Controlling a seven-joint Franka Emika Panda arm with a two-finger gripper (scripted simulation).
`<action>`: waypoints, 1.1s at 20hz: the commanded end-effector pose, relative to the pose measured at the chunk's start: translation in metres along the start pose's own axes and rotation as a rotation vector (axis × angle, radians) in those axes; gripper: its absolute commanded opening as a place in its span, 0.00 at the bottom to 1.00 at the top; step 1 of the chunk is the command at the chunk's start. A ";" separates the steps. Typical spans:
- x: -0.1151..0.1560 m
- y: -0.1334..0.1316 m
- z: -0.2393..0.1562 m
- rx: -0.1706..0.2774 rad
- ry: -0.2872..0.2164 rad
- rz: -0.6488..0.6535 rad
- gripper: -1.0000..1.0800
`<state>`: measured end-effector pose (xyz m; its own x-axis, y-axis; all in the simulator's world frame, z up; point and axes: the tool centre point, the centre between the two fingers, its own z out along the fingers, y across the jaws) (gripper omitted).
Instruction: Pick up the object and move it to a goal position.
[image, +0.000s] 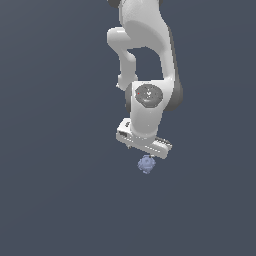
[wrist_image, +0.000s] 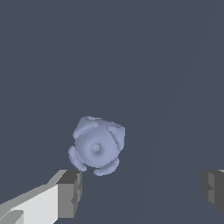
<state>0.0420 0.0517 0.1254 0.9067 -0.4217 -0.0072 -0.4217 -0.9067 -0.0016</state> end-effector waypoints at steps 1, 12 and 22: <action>0.001 -0.008 0.008 0.000 0.001 0.058 0.96; 0.003 -0.033 0.031 0.000 0.006 0.229 0.96; 0.003 -0.039 0.036 -0.001 0.007 0.262 0.96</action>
<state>0.0605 0.0858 0.0895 0.7668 -0.6418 -0.0006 -0.6418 -0.7668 0.0003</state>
